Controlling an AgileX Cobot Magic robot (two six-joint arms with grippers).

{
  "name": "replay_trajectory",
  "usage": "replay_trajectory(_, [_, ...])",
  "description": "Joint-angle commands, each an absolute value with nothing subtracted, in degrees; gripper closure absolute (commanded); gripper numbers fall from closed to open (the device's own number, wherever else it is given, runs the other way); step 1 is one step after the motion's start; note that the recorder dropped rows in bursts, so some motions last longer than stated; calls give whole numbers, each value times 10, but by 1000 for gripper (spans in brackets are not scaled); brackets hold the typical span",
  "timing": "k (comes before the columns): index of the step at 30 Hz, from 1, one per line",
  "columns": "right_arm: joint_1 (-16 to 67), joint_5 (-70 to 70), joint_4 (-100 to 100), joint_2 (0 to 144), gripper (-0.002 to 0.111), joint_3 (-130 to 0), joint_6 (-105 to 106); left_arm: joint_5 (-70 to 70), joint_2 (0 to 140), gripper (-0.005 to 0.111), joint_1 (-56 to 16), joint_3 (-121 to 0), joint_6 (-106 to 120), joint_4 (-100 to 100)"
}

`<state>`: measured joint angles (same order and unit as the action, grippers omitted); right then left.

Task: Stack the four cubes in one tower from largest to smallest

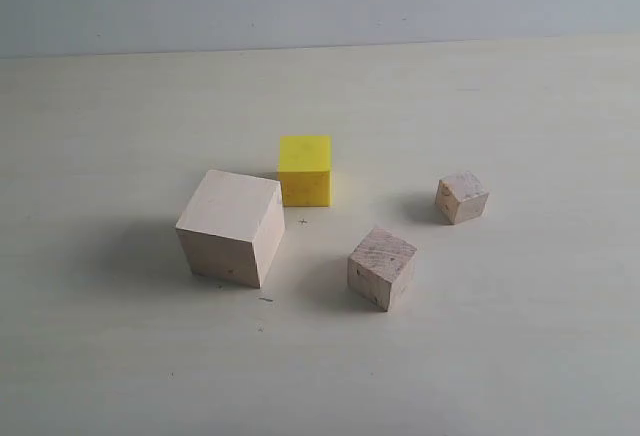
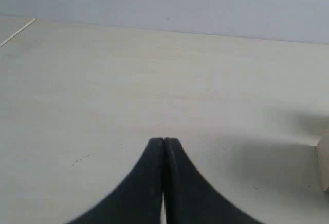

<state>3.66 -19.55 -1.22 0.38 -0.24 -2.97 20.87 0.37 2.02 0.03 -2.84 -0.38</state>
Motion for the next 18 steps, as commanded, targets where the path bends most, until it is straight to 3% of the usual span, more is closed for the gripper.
replay_trajectory(1, [34, -192, -15, 0, 108, 0, -29, 169, 0, 107, 21, 0, -31, -4])
replay_trajectory(9, [34, -192, -15, 0, 108, 0, -29, -69, 0, 107, 21, 0, -31, -4])
replay_trajectory(18, [34, -192, -15, 0, 108, 0, -29, -76, 0, 107, 21, 0, -31, -4])
